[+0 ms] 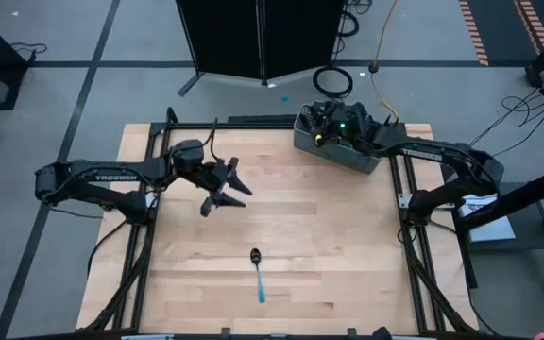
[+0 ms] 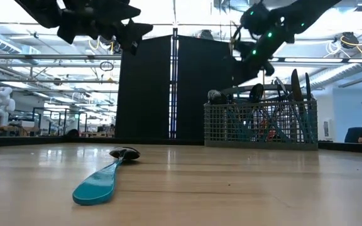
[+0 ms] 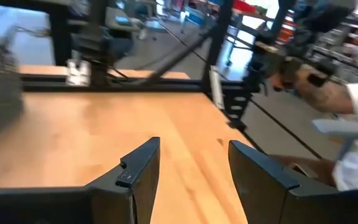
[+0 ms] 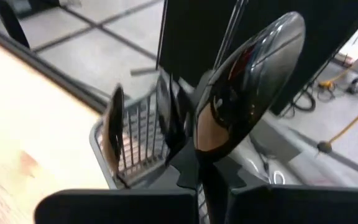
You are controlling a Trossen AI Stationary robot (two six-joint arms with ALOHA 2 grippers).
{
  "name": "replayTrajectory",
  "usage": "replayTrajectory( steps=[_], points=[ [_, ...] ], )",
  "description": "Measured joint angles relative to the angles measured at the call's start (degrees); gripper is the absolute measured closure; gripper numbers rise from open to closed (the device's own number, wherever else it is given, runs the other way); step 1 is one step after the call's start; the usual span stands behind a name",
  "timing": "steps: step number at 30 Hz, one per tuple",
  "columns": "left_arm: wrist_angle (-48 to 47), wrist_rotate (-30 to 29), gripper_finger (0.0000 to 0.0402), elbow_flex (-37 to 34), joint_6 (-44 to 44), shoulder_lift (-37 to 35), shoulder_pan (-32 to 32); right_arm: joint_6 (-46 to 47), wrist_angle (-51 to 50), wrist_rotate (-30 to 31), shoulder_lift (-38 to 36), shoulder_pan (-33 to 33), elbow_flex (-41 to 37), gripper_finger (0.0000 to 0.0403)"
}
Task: Sort silverware
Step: Put the blue spoon into the left of the blue utensil organizer
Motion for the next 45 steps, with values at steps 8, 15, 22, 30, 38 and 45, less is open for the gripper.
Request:
replayTrajectory(
  steps=[8, 15, 22, 30, 38, 45],
  points=[
    [-0.37, -5.77, 0.0215, 0.0, -1.07, 0.0, -5.25, 2.78, -1.79, 0.11, 2.53, 0.32, 0.0, 0.039],
    [-0.17, -10.29, 0.0215, 0.0, -3.04, -0.02, -8.28, 1.04, -5.04, 0.31, 1.42, 0.34, 0.02, 0.033],
    [-1.19, -14.75, 0.0215, -0.02, -2.94, -0.04, -11.0, 1.16, -9.1, 0.33, -2.09, 0.65, 0.02, 0.0266],
    [-8.35, -19.28, 0.0215, -0.04, 7.15, 0.99, -14.37, 4.34, -15.27, -1.11, -9.35, 4.03, 0.02, 0.0246],
    [-5.04, -16.96, 0.0215, -0.07, 27.63, 13.49, -24.66, 11.27, -14.2, -20.36, -12.91, 14.36, 0.04, 0.0246],
    [7.24, -17.16, 0.0215, 1.36, 31.75, 26.93, -30.92, 18.65, -14.28, -22.33, -10.98, 30.74, 0.04, 0.0246]
  ],
)
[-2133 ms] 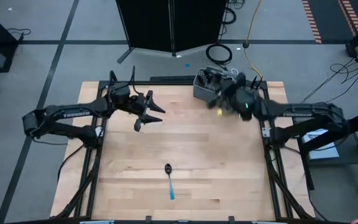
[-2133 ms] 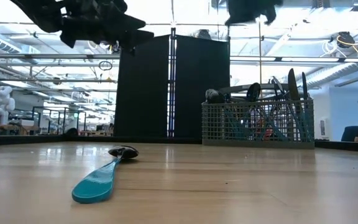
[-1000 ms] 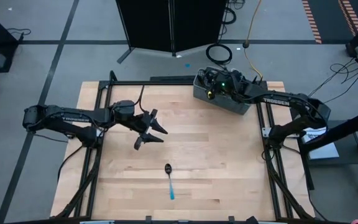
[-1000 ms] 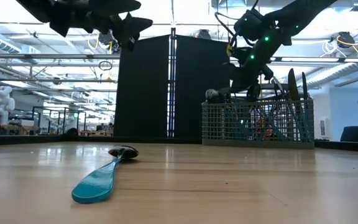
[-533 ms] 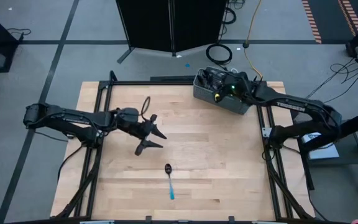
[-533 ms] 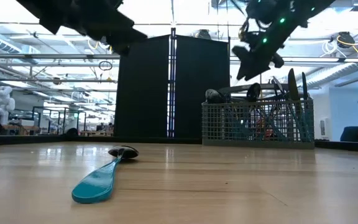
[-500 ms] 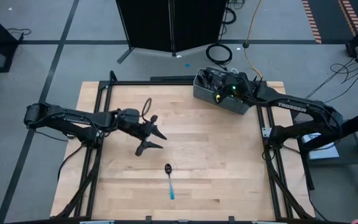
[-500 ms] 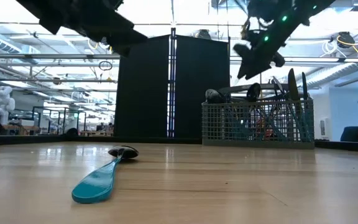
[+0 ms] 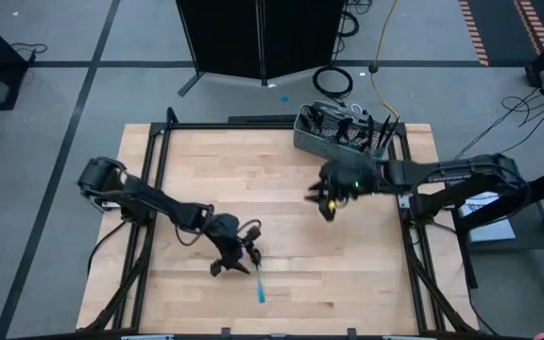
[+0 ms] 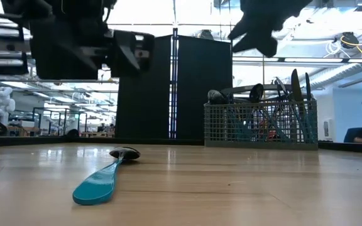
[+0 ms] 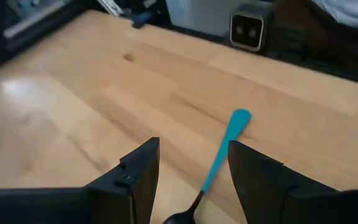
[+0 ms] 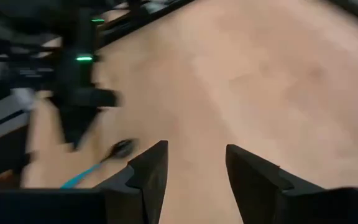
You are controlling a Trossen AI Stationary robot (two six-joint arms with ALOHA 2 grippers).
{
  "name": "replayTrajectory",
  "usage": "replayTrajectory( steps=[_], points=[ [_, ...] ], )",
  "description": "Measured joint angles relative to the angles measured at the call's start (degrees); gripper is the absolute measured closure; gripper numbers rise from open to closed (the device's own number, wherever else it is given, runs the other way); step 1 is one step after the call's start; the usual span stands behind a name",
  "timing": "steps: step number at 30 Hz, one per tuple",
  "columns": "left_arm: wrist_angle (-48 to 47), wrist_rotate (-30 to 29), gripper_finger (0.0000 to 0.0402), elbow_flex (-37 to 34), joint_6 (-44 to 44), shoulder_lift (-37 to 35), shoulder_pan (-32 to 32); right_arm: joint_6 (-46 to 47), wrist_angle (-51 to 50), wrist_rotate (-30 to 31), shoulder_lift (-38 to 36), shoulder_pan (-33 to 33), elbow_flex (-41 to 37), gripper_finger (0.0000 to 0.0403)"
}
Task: Sort silverware
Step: Put the blue spoon into the left of the blue utensil organizer
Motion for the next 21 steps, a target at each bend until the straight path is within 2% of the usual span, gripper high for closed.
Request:
replayTrajectory(
  steps=[2, 5, 9, 16, 21],
  points=[
    [-0.68, 0.01, 0.0215, 1.37, 0.23, 2.53, -0.31, 2.61, 0.49, 0.62, 0.07, 3.73, 0.0, 0.0246],
    [-3.84, 1.62, 0.0215, 3.72, 2.71, 5.74, -0.39, 5.06, 2.63, 4.7, 0.12, 8.65, 0.0, 0.0246],
    [-12.13, 2.15, 0.0215, 9.84, 7.03, 9.58, -1.6, 6.52, 5.12, 10.45, 0.16, 12.89, 0.0, 0.0246],
    [-36.08, -4.38, 0.0215, 24.16, 12.59, 16.72, -2.56, 7.18, 6.03, 14.85, 0.34, 16.15, 0.0, 0.0246],
    [-39.73, -7.12, 0.0215, 26.76, 16.39, 19.38, -2.6, 6.29, 5.91, 16.2, 0.34, 16.85, 0.0, 0.0246]
  ],
)
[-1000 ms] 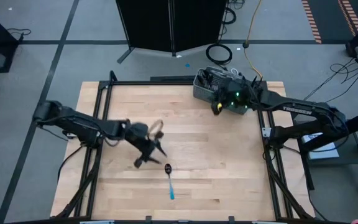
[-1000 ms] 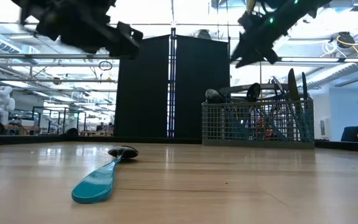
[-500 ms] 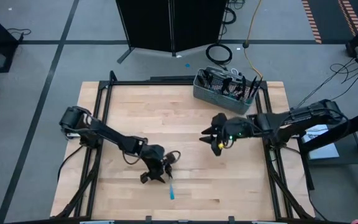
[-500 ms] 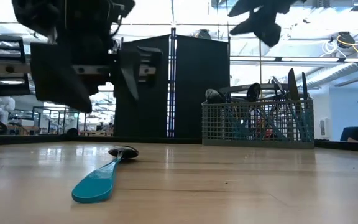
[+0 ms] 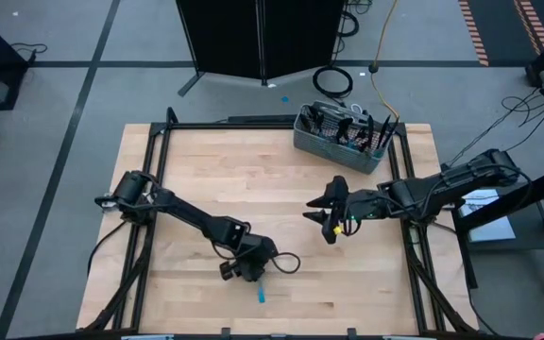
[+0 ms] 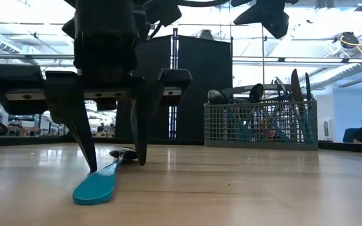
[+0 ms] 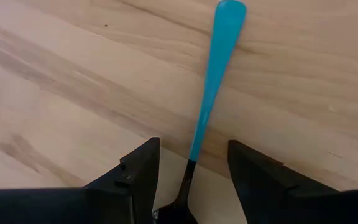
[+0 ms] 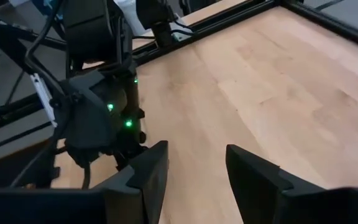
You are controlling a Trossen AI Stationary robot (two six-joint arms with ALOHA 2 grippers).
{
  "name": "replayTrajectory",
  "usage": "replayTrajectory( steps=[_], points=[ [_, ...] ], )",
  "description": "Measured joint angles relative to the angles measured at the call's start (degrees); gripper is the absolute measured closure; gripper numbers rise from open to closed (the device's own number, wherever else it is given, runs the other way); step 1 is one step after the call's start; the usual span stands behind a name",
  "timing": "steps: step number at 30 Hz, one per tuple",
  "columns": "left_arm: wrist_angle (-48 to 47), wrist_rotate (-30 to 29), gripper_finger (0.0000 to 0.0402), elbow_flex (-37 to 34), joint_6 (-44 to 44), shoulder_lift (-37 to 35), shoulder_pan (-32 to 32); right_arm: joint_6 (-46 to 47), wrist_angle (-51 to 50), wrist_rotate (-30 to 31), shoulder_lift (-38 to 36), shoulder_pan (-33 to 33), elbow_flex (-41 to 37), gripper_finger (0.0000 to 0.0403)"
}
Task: Sort silverware
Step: Put the blue spoon into the left of the blue utensil organizer
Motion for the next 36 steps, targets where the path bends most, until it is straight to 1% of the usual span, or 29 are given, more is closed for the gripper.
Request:
replayTrajectory(
  steps=[2, 5, 10, 17, 20, 22, 24, 26, 29, 31, 33, 34, 36],
  points=[
    [-0.08, 0.02, 0.0219, 0.01, 0.32, 0.02, 0.04, -1.07, -0.36, 0.92, 0.0, 0.04, 0.0, 0.0246],
    [-0.76, 0.0, 0.024, -0.05, 0.38, -0.37, 0.24, -2.73, -0.9, 1.12, 0.0, 0.02, 0.0, 0.0246],
    [-2.66, -0.14, 0.0305, -0.04, 1.44, -0.43, 0.73, -4.25, -0.84, 1.12, 0.02, -0.14, 0.0, 0.0246],
    [-4.22, -2.42, 0.039, 0.78, 1.97, -0.41, 0.93, -5.39, -0.82, 1.1, 0.02, -0.14, 0.0, 0.0246],
    [-7.15, -3.91, 0.0395, 2.72, 2.01, -0.23, 0.43, -5.78, -0.57, 1.1, 0.02, -0.14, 0.0, 0.0246],
    [-9.52, -6.13, 0.0395, 4.21, 2.01, -0.1, 0.12, -5.9, -0.4, 1.08, 0.02, -0.14, 0.0, 0.0246],
    [-12.68, -10.42, 0.0398, 5.85, 2.05, -0.56, -0.29, -5.9, -0.64, 1.07, 0.03, -0.14, 0.0, 0.0246],
    [-14.63, -16.9, 0.0399, 7.66, 2.89, -1.09, -0.85, -5.9, -1.34, 1.07, 0.04, -0.14, 0.0, 0.0246],
    [-15.47, -31.26, 0.04, 8.17, 5.24, -3.29, -2.75, -5.66, -2.04, 1.02, 0.04, -0.14, -0.06, 0.0246],
    [-14.67, -40.76, 0.04, 8.19, 9.62, -4.59, -3.84, -3.86, -2.44, 0.69, 0.04, -0.14, -0.04, 0.0246],
    [-14.24, -48.79, 0.0401, 8.18, 13.18, -5.64, -4.72, -0.94, -3.03, 0.27, 0.26, -0.22, -0.09, 0.0246],
    [-13.44, -52.15, 0.0401, 8.15, 14.71, -6.06, -4.88, 0.46, -3.23, 0.16, 0.43, -0.5, -0.09, 0.0246],
    [-11.72, -55.42, 0.0401, 8.28, 17.28, -7.04, -4.87, 3.16, -4.92, -0.05, 1.12, -0.98, -0.09, 0.0246]
  ],
)
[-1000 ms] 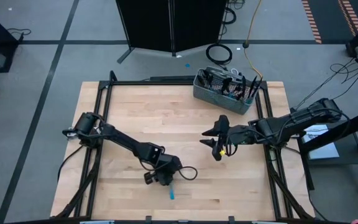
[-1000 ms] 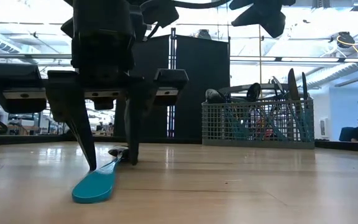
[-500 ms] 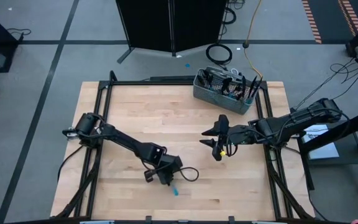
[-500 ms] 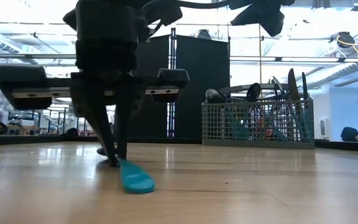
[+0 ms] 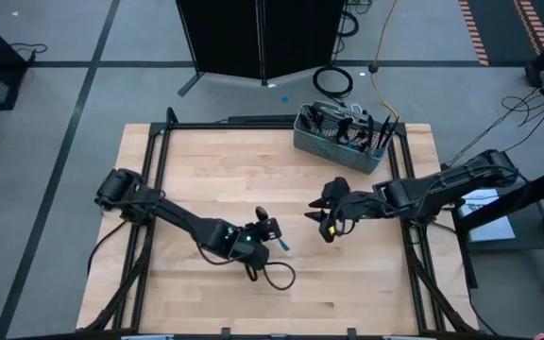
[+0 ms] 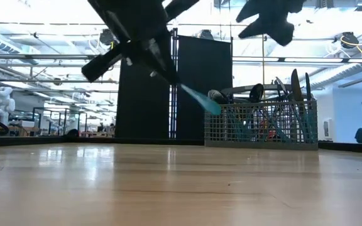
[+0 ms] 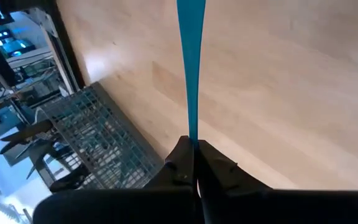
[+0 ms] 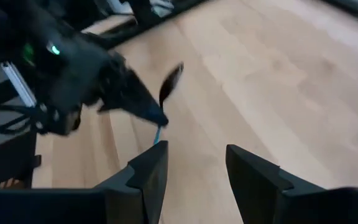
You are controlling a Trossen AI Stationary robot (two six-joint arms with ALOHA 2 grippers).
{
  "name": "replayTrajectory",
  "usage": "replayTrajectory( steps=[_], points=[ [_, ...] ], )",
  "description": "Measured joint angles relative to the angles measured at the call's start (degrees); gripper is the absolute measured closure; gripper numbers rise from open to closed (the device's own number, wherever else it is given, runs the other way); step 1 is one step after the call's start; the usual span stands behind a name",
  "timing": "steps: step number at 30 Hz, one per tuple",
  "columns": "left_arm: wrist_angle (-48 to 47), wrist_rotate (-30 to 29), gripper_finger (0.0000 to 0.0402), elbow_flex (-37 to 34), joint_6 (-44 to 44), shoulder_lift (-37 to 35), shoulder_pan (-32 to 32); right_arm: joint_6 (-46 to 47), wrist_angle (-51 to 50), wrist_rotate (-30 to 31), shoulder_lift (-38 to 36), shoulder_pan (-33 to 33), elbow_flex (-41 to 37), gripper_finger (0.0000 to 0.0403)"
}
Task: Sort silverware
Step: Put the blue spoon into the left of the blue utensil organizer
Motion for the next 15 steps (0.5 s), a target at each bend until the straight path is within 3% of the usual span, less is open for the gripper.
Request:
replayTrajectory(
  steps=[7, 15],
  points=[
    [2.25, 0.33, 0.0401, -0.04, 1.61, -1.46, 1.03, -1.29, 1.48, -7.35, 6.82, -2.51, 0.0, 0.0236],
    [2.7, 0.44, 0.0402, -0.04, 2.23, -1.44, 1.3, -6.12, 16.13, -14.55, 14.64, -4.59, 0.09, 0.0162]
  ],
)
